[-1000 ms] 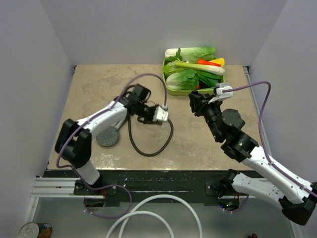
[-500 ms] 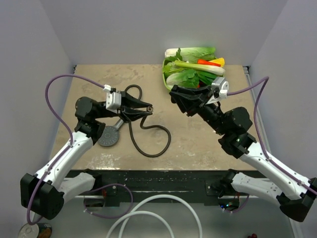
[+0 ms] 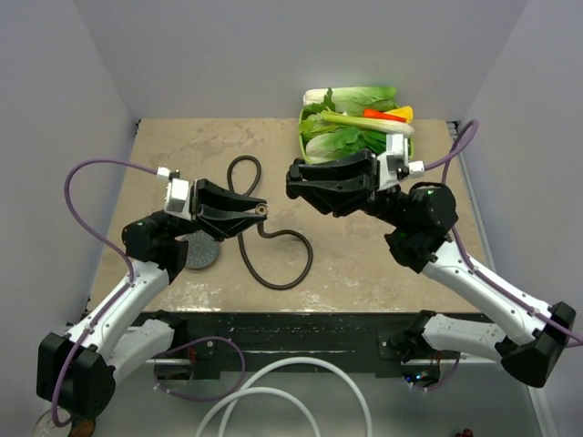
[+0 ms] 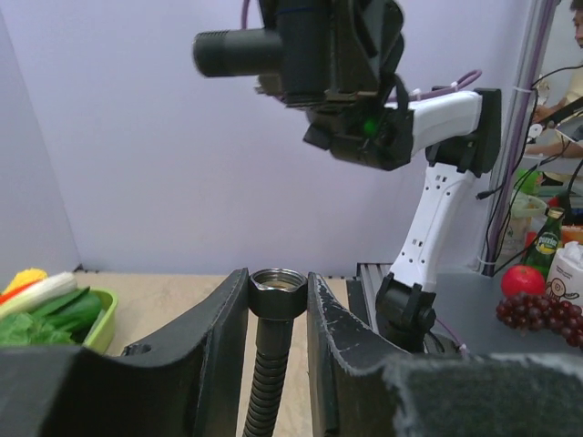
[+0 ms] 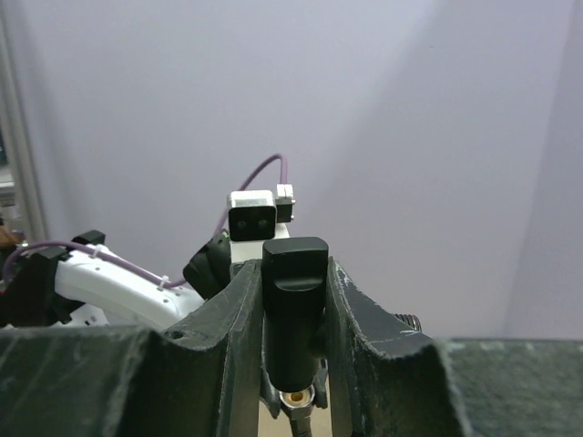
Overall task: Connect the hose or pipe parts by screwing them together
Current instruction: Install the adaptor on the pipeline.
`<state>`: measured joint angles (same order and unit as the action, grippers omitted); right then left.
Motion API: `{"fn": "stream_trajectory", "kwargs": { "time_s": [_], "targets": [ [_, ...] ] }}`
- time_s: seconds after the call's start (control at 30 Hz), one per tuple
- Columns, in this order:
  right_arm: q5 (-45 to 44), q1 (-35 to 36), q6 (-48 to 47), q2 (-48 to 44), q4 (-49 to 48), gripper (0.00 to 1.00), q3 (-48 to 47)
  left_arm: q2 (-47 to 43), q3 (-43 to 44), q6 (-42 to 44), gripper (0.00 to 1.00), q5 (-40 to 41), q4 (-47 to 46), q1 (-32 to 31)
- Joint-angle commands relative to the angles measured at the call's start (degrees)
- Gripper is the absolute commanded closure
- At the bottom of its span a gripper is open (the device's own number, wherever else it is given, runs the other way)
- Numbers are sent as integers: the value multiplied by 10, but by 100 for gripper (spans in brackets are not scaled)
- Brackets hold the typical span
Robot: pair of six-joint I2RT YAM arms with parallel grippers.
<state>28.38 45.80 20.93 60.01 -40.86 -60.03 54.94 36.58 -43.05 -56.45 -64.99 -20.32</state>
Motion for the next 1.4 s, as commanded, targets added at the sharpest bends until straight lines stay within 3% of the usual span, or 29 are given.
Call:
{"fn": "stream_trajectory", "kwargs": {
  "time_s": [0.0, 0.33, 0.47, 0.63, 0.83, 1.07, 1.37],
  "targets": [
    [81, -1, 63, 46, -124, 100, -54, -27, -12, -51, 100, 40, -122, 1],
    [211, -1, 210, 157, -290, 100, -120, -55, -41, -69, 100, 50, -163, 1],
    [237, -3, 332, 214, -464, 100, -138, -57, -41, -71, 100, 56, -164, 1],
    [267, -3, 451, 287, -577, 100, -177, -59, -40, -76, 100, 61, -165, 2],
    [272, -4, 484, 317, -641, 100, -196, -58, -34, -77, 100, 62, -160, 2],
    [268, -3, 465, 314, -639, 100, -181, -53, -27, -78, 100, 78, -154, 2],
    [255, 0, 360, 296, -616, 100, -121, -49, -12, -92, 100, 96, -149, 4]
  ]
}}
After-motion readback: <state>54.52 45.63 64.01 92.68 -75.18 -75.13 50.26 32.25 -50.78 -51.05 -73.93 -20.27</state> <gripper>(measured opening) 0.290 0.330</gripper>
